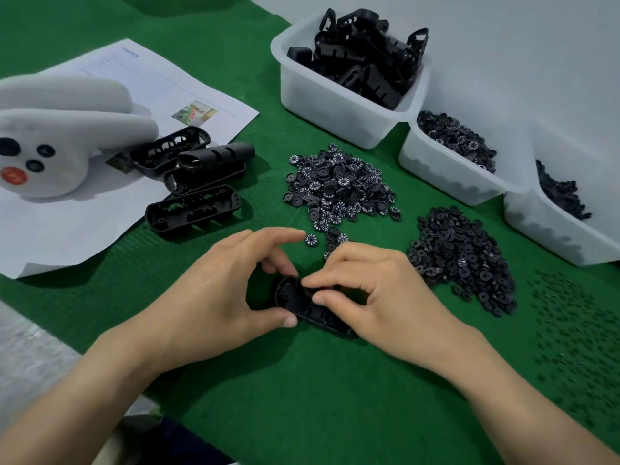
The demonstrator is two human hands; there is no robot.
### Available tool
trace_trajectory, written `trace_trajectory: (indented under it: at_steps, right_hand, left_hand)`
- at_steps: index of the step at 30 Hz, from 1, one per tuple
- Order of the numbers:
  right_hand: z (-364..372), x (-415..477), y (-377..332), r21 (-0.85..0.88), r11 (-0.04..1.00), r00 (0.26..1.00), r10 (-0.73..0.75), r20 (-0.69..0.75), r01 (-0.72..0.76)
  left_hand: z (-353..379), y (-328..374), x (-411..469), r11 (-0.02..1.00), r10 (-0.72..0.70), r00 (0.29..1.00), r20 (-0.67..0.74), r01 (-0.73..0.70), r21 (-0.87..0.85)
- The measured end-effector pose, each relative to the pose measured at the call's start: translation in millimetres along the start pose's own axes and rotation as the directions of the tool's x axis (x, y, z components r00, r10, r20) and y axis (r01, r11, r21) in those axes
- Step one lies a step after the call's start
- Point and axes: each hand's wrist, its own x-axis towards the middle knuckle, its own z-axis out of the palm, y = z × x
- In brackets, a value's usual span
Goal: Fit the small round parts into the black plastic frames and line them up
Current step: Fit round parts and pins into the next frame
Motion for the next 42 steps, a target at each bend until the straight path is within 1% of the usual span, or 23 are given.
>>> trace_trajectory:
  at_steps: [4,8,11,16,19,21,23,25,27,29,31,33,36,39,42]
  right_hand:
    - [0.3,0.5,-0.9,-0.167,0.978,0.992,-0.128,-0.004,0.126]
    - [-1.5,1.9,-4.1,-0.305,0.93,0.977,-0.21,0.019,0.206]
    - [-3.3,4.2,-7.1,-0.328,0.916,0.972,-0.233,0.038,0.232]
    - [-5.9,5.2,-7.8,-0.328,0.913,0.97,-0.227,0.087,0.243]
    - [-5.1,4.7,-8.4,-0.315,0.923,0.975,-0.2,0.097,0.22]
    - [-4.0,5.4,-10.6,-0.276,0.946,0.983,-0.149,0.103,0.172]
    - [-6.0,6.9,-11.0,-0.154,0.987,0.995,-0.034,0.093,0.048]
    - [-10.2,7.9,-7.1,-0.037,0.996,0.995,0.078,0.058,-0.076]
    - [-15.6,6.5,-0.3,-0.013,0.987,0.986,0.16,-0.041,-0.161]
    - [-21.8,3.1,7.8,-0.03,0.967,0.962,0.248,-0.118,-0.253]
    - [-24.9,-1.2,13.3,-0.059,0.946,0.945,0.312,-0.103,-0.318]
    - [-24.0,-4.5,15.2,-0.08,0.936,0.939,0.341,-0.046,-0.344]
    - [-18.1,-4.9,14.0,-0.071,0.947,0.95,0.314,-0.002,-0.313]
    - [-12.3,-3.0,14.3,-0.095,0.958,0.962,0.273,-0.005,-0.272]
    - [-12.2,-3.2,15.0,-0.098,0.967,0.972,0.231,-0.043,-0.235]
  left_hand:
    - [0.5,0.2,0.7,1.0,-0.005,1.0,-0.003,0.005,0.004]
    - [0.6,-0.9,1.0,1.0,0.001,1.0,-0.005,-0.001,-0.002]
    - [1.2,-1.7,1.5,1.0,0.006,1.0,-0.005,-0.006,-0.003]
    - [1.2,-2.6,0.4,1.0,0.012,1.0,-0.009,-0.013,-0.009]
    - [1.6,-3.2,0.4,1.0,0.012,1.0,-0.012,-0.012,-0.01]
    - [1.6,-3.9,0.2,1.0,0.017,1.0,-0.015,-0.017,-0.004]
    - [1.4,-3.9,-0.3,1.0,0.023,1.0,-0.015,-0.023,0.005]
    - [0.7,-3.6,-0.3,0.999,0.036,0.999,-0.013,-0.036,0.018]
    - [-0.7,-2.6,0.2,0.998,0.056,0.998,-0.008,-0.056,0.033]
    - [-2.1,-2.1,0.6,0.996,0.079,0.997,0.001,-0.079,0.051]
    - [-2.4,-2.1,0.7,0.993,0.098,0.995,0.011,-0.098,0.067]
    - [-2.3,-2.0,0.7,0.993,0.098,0.995,0.014,-0.098,0.066]
    - [-2.4,-1.4,0.8,0.993,0.097,0.995,0.015,-0.098,0.059]
    - [-2.6,-0.5,0.5,0.993,0.096,0.995,0.017,-0.097,0.066]
    - [-2.5,0.6,0.4,0.992,0.09,0.996,0.017,-0.091,0.083]
